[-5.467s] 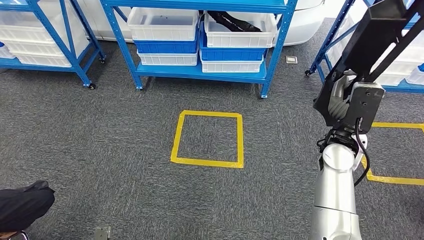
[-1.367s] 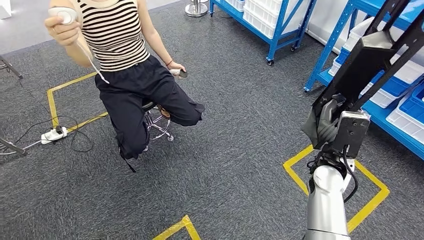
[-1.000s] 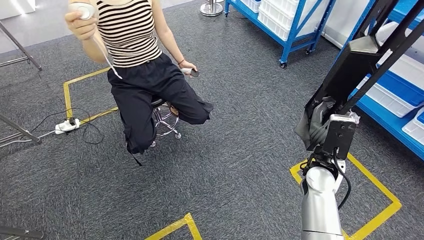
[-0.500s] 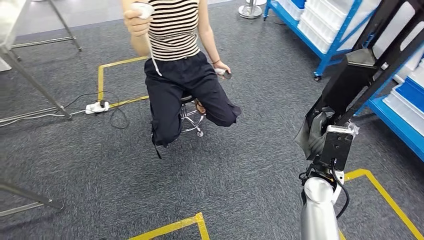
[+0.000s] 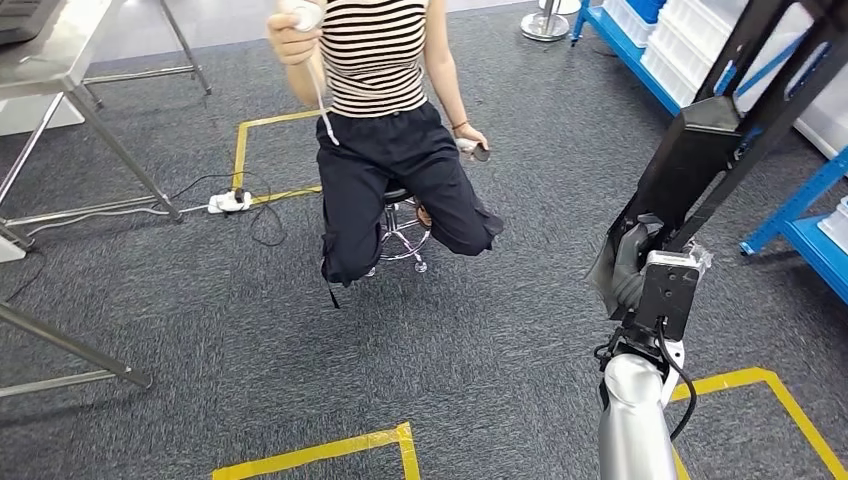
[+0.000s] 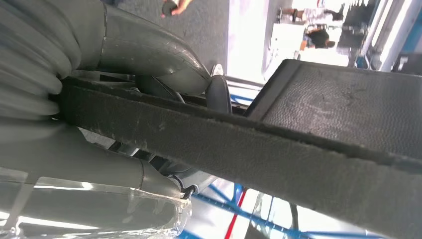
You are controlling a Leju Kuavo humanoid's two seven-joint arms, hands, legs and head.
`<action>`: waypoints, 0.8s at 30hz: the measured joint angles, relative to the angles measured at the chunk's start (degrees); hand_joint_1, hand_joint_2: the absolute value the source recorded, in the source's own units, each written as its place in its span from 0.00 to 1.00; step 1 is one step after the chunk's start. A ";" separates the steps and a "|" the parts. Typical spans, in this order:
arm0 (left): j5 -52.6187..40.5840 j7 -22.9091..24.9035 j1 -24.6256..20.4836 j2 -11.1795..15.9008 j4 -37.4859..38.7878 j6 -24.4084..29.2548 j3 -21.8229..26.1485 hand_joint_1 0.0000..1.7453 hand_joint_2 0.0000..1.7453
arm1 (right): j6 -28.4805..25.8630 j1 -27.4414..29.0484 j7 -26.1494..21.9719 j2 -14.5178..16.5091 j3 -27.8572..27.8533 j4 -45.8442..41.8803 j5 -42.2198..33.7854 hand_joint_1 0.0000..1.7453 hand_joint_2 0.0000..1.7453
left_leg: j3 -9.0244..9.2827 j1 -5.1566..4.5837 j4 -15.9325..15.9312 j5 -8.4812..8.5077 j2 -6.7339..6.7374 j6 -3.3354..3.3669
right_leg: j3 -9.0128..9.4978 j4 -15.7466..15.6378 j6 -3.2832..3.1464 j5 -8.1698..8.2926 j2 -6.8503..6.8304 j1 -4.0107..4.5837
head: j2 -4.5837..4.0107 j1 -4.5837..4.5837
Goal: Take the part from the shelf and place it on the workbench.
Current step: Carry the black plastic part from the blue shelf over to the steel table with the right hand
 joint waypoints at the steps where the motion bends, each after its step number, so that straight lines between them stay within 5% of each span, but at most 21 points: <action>1: -0.02 -0.01 -0.03 0.07 -0.01 0.03 0.00 0.00 1.00 | 0.00 0.09 -0.01 0.01 0.00 -0.04 0.02 1.00 1.00 | 2.11 -0.50 -3.64 1.17 1.24 0.70 | 0.05 -0.02 -0.01 -0.04 -0.53 0.16 | 0.00 0.05; 3: 0.08 -0.12 -0.07 0.16 -0.02 0.07 0.00 0.00 1.00 | 0.01 0.16 -0.05 0.01 0.01 -0.11 0.04 1.00 1.00 | 4.50 -1.48 -8.05 2.18 2.99 1.74 | 0.15 -0.11 0.11 -0.11 -1.59 0.19 | 0.00 0.11; 6: 0.51 -0.38 0.15 0.25 -0.03 0.11 0.01 0.00 1.00 | 0.18 0.32 -0.06 0.36 0.29 -0.20 0.10 1.00 1.00 | 5.04 -1.71 -9.63 2.77 1.68 2.28 | 0.41 -0.29 0.45 -0.28 -2.85 0.09 | 0.00 0.03; 8: 0.85 -0.58 0.33 0.29 -0.03 0.12 0.02 0.00 1.00 | 0.45 0.22 -0.07 0.57 0.50 -0.31 0.22 1.00 1.00 | 6.00 -1.13 -11.26 3.73 0.38 2.52 | -0.51 1.98 0.58 -1.62 -0.68 0.03 | 0.01 0.09; 10: 1.39 -0.83 0.37 0.27 -0.02 0.10 0.08 0.00 1.00 | 0.89 0.00 -0.01 0.57 0.69 -0.23 0.42 1.00 1.00 | 6.33 -0.64 -11.93 4.27 -1.07 2.61 | -3.56 8.34 0.51 -4.39 2.54 -0.34 | 0.00 0.40; 12: 2.09 -1.17 0.54 0.18 -0.01 0.08 0.23 0.00 1.00 | 1.35 -0.30 0.14 0.54 1.02 0.17 0.61 1.00 1.00 | 6.06 -0.40 -11.84 4.44 -2.76 2.40 | -6.46 14.01 0.92 -6.19 3.55 -0.81 | 0.00 0.69; 13: 2.39 -1.37 0.72 0.13 -0.01 0.08 0.34 0.00 1.00 | 1.50 -0.55 0.21 0.55 1.24 0.43 0.66 1.00 1.00 | 5.92 -0.23 -11.71 4.48 -3.59 2.19 | -6.65 14.19 1.48 -5.88 3.63 -1.07 | 0.00 0.74; 16: 3.12 -1.92 1.14 0.16 -0.01 0.13 0.90 0.00 1.00 | 1.78 -2.01 0.25 0.68 1.97 1.25 0.81 1.00 1.00 | 5.25 0.44 -10.45 4.09 -5.91 0.97 | -2.14 4.82 3.91 -1.65 5.32 -2.13 | 0.01 0.89; 17: 3.25 -2.04 1.17 0.25 0.00 0.11 1.14 0.00 1.00 | 1.86 -2.59 0.25 0.76 2.24 1.56 0.89 1.00 1.00 | 4.80 0.54 -9.72 3.85 -6.53 0.47 | -0.82 2.05 4.18 -0.73 6.33 -2.42 | 0.00 1.08; 19: 3.36 -2.16 1.27 0.42 0.01 0.06 1.48 0.00 1.00 | 2.00 -3.36 0.32 0.88 2.73 2.15 1.01 1.00 1.00 | 3.87 0.63 -8.94 3.76 -7.59 -0.32 | -0.22 0.70 3.65 -0.54 7.36 -2.37 | 0.00 1.25; 21: 3.38 -2.18 1.68 0.45 0.02 0.03 1.62 0.00 1.00 | 2.07 -3.77 0.42 1.01 3.09 2.55 1.03 1.00 1.00 | 3.32 0.88 -8.79 3.91 -8.09 -0.74 | -0.23 0.72 2.83 -0.31 6.36 -2.15 | 0.00 1.17; 24: 3.38 -2.15 1.96 0.44 0.05 0.03 1.68 0.00 1.00 | 2.08 -4.46 0.43 1.27 3.40 2.83 1.01 1.00 1.00 | 0.90 0.80 -4.09 1.35 -3.85 -1.17 | -0.15 0.63 1.98 -0.19 4.74 -1.91 | 0.00 0.42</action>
